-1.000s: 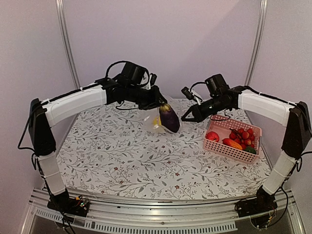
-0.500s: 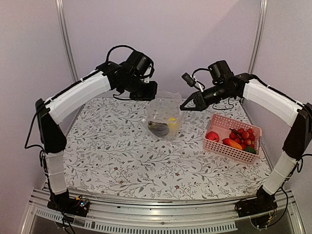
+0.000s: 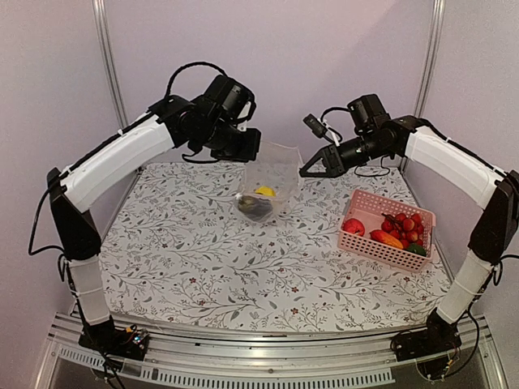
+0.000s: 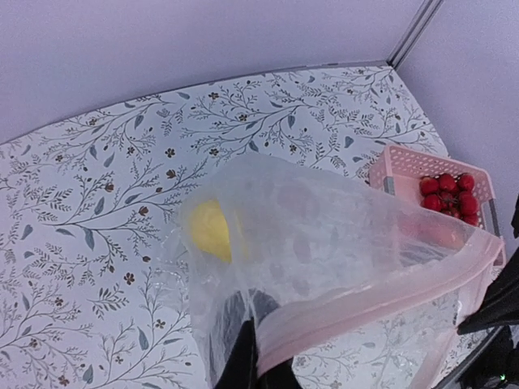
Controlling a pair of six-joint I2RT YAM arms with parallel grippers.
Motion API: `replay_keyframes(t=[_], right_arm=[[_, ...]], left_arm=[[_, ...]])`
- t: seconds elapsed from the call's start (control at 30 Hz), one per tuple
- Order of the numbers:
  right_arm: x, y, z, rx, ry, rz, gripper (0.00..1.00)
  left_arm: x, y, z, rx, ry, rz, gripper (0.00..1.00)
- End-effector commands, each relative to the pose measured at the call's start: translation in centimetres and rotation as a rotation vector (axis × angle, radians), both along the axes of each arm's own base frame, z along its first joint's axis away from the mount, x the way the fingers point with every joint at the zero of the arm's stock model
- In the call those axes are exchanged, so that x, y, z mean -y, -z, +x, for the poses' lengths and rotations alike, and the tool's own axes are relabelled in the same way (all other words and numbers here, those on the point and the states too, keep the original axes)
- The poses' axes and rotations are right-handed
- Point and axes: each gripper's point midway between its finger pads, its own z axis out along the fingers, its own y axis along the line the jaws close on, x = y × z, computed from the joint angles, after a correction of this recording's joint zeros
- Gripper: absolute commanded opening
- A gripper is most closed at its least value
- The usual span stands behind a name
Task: Place the food in the zip-top bag and seal the zipper
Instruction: Adjust the zipper food storage bag at the center of the board.
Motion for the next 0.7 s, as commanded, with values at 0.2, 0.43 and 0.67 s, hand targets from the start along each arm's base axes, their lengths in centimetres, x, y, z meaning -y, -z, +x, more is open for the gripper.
replay_keyframes(t=[0.2, 0.43, 0.67], right_arm=[[0.0, -1.3, 0.0, 0.031, -0.029, 0.032, 0.11], [1.3, -2.6, -0.1, 0.098, -0.017, 0.021, 0.48], [6.6, -2.0, 2.4, 0.152, 0.113, -0.034, 0.53]], left_arm=[[-0.1, 2.9, 2.4, -0.001, -0.02, 0.015, 0.0], [0.3, 1.2, 1.2, 0.013, 0.018, -0.055, 0.0], [-0.1, 2.8, 1.2, -0.028, 0.017, -0.015, 0.0]])
